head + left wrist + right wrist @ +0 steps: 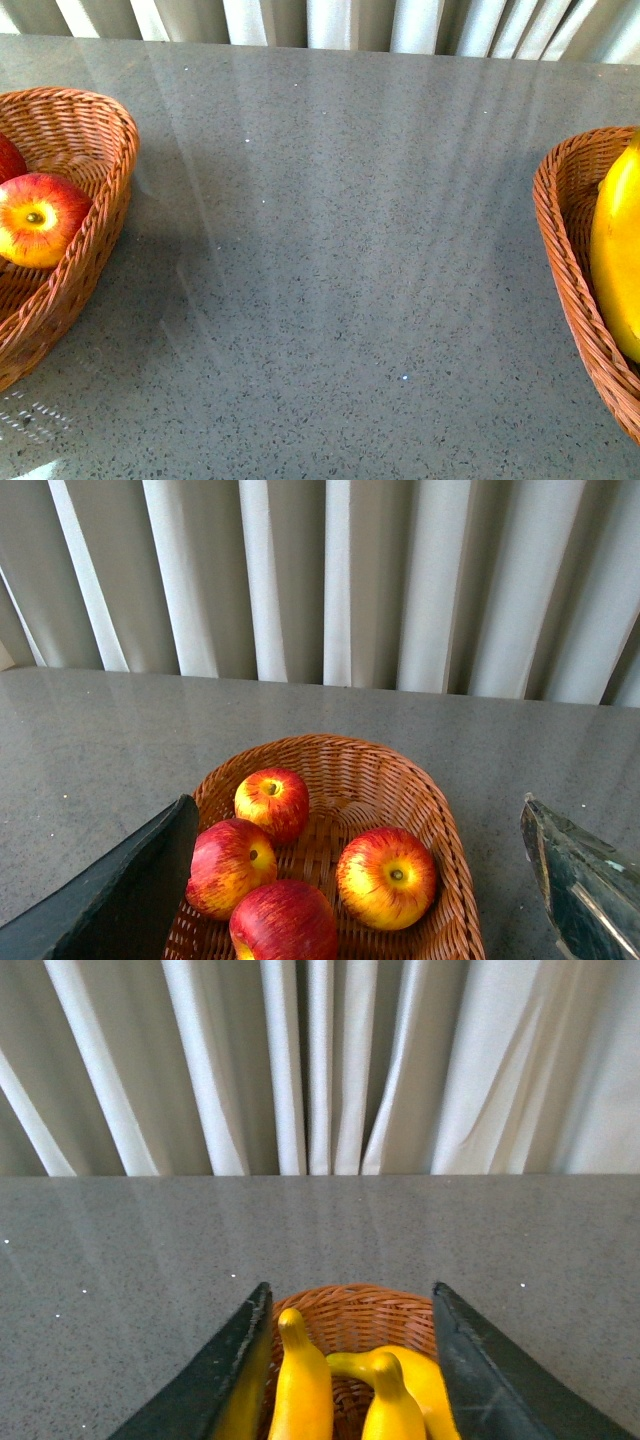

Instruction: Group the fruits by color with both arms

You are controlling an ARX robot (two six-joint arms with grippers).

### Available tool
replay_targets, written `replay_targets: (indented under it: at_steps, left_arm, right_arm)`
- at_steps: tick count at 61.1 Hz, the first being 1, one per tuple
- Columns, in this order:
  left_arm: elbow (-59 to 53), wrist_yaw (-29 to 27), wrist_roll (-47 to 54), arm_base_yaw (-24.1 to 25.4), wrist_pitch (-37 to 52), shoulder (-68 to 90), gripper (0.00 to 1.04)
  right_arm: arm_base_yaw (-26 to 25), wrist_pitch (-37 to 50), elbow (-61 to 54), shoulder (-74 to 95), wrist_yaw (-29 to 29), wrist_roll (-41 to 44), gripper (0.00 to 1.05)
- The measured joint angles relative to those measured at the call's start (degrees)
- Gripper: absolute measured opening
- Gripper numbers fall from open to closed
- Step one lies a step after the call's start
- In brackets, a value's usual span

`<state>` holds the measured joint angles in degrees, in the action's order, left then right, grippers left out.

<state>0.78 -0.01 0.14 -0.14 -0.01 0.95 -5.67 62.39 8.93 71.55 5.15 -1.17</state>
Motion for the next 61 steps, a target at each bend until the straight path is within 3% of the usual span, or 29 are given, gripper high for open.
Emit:
replay_targets:
  at_steps: [9,13,61]
  left_arm:
    - [0.0,0.0,0.0,0.0,0.0,0.0,0.96]
    - [0.0,0.0,0.0,0.0,0.0,0.0,0.96]
    - [0.0,0.0,0.0,0.0,0.0,0.0,0.96]
  right_arm:
    - [1.4,-3.9,-3.1,-6.0,-1.1,0.6,0.14]
    - [3.9,-6.1,-4.2,-9.5,-4.7,0.7,0.01]
    - [5.5,-35.0,-7.8,-43.8,-5.1,0.9,0.02]
